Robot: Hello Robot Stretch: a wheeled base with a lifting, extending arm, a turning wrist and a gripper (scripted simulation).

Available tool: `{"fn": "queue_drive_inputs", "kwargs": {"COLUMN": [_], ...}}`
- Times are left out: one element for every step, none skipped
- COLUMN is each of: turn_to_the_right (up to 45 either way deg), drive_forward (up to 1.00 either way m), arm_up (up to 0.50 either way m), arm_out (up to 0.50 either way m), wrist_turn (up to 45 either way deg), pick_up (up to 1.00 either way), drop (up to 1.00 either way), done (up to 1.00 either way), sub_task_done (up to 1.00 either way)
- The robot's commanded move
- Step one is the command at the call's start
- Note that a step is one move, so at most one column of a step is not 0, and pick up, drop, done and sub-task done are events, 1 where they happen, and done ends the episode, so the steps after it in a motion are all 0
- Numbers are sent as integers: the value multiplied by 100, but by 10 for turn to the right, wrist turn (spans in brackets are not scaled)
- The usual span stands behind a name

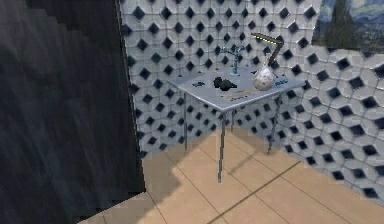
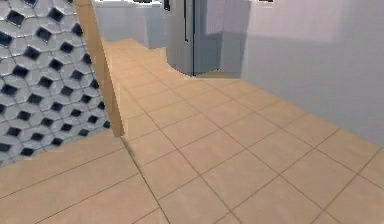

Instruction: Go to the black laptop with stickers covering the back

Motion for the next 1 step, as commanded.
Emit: {"fn": "queue_drive_inputs", "kwargs": {"turn_to_the_right": [-30], "drive_forward": [0], "arm_up": [0], "arm_out": [0], "wrist_turn": [0], "pick_up": [0], "drop": [0], "done": [0], "sub_task_done": [0]}}
